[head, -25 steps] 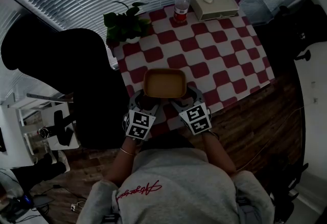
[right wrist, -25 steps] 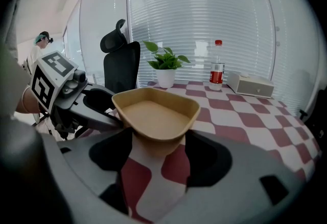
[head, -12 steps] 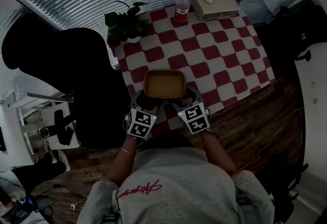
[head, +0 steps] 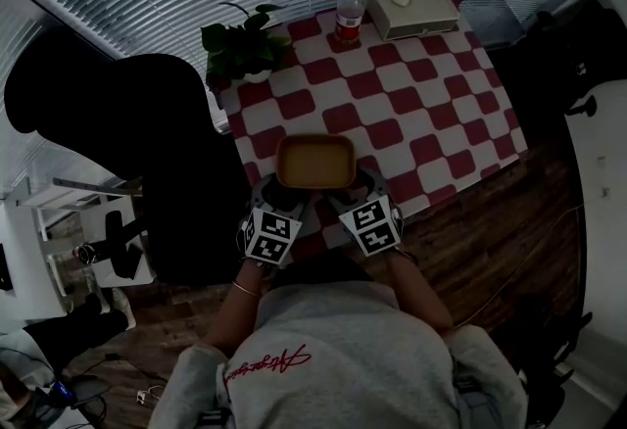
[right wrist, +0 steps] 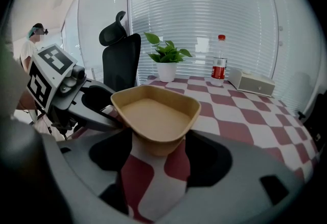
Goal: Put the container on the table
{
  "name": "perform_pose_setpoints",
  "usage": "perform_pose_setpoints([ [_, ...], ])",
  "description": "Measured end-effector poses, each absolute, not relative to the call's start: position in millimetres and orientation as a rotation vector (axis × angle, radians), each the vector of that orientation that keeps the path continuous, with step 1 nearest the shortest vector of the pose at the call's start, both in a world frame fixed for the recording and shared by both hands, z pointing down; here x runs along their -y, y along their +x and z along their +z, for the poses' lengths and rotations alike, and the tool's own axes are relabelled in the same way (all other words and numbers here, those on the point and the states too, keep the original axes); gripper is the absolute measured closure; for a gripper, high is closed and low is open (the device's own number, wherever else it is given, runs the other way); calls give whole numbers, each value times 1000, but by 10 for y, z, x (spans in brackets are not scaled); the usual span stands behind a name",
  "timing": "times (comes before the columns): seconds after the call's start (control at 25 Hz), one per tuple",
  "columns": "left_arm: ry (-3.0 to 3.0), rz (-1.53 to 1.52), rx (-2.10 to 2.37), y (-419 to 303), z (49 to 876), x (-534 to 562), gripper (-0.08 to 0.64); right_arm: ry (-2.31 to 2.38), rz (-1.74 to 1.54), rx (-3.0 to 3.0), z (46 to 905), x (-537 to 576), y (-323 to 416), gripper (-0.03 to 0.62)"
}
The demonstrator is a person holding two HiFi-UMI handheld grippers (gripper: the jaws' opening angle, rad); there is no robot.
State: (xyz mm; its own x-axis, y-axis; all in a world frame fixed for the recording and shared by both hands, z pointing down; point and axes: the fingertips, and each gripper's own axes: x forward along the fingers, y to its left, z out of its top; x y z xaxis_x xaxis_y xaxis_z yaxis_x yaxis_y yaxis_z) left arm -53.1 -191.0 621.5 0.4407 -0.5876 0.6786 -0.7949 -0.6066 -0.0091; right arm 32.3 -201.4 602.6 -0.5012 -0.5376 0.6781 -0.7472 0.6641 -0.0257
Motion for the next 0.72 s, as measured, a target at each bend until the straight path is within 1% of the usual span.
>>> perform_pose_setpoints([
  [0.72,2357,971,1167,-549,6309,1894,275,952,409,2197,6138,2024,324,262],
])
